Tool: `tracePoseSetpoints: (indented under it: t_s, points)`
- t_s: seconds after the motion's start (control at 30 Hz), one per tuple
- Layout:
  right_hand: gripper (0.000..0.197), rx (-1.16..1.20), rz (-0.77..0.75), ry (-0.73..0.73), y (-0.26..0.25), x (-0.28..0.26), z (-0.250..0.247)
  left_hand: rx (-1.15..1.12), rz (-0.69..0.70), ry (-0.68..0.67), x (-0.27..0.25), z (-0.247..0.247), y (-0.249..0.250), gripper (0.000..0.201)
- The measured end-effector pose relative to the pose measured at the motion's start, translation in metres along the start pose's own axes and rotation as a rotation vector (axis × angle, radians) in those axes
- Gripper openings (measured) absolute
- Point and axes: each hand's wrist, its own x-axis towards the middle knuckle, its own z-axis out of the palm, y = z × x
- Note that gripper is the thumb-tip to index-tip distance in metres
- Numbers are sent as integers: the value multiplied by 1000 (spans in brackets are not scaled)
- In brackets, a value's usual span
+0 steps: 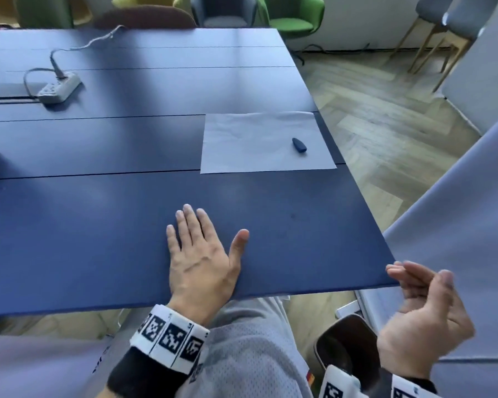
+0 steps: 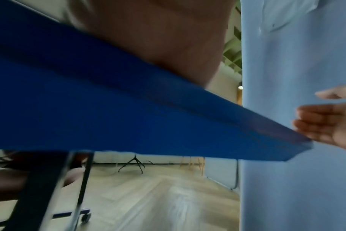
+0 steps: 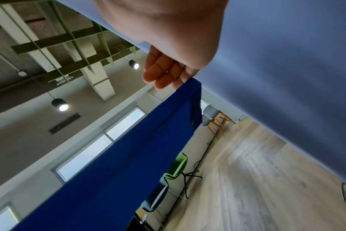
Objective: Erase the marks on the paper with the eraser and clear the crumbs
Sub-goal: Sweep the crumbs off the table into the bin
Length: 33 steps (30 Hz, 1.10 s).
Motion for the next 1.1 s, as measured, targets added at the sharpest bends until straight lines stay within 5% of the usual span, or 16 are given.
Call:
tracePoseSetpoints:
  t_s: [0.13,0.27,0.33,0.43,0.6,0.77,0.9,1.1]
  points:
    - [36,-68,-17,-51,3,-5,2,6,112,-75,0,13,62,116]
    - [36,-41,-22,-77,4,-5,-4,-195,457,-183,-4,23,120,109]
    - [37,-24,-10,-95,3,-5,-6,-420,586,-280,-12,13,125,100]
    - [39,11,-3,-108,2,-3,-7,-594,602,-316,-10,-12,99,83]
    - [43,-38,-15,-164,2,-5,-12,-86,672,-296,40,-59,56,84]
    - [41,-195,-62,-255,-2,-12,-10,400,801,-356,101,-40,57,82]
    - [37,-242,-85,-306,1,-14,-10,497,900,-361,104,-28,64,108]
    - [45,-244,-115,-311,6,-12,-13,519,1243,-397,59,-17,75,93]
